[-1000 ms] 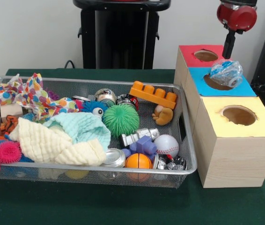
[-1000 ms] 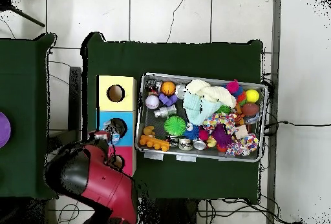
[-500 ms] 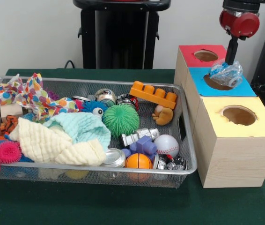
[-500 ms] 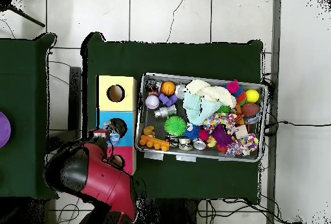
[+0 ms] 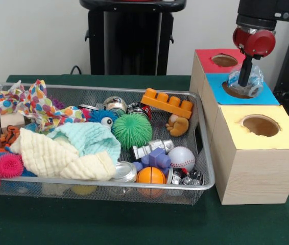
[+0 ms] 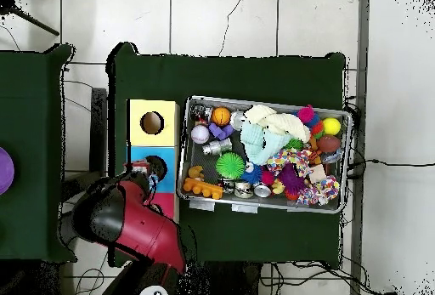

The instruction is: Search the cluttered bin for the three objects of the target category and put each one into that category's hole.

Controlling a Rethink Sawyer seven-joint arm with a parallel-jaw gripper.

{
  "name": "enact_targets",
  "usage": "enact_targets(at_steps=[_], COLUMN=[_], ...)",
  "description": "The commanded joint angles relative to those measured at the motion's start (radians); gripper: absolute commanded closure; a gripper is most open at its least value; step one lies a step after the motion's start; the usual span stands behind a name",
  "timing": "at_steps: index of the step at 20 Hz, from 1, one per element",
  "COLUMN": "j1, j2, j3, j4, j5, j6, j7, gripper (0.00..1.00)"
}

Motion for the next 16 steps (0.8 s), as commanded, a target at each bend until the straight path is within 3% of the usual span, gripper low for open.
enact_targets(at_steps=[1,16], j1=[-0.039,-0.088], j2=[0.050,0.071], j3=[0.113,0.191], j4=[0.047,0.059], j5=[-0.003,-0.013], j6=[-0.039,-0.128], j7=[0.155,0.174], gripper=[1.00,1.00])
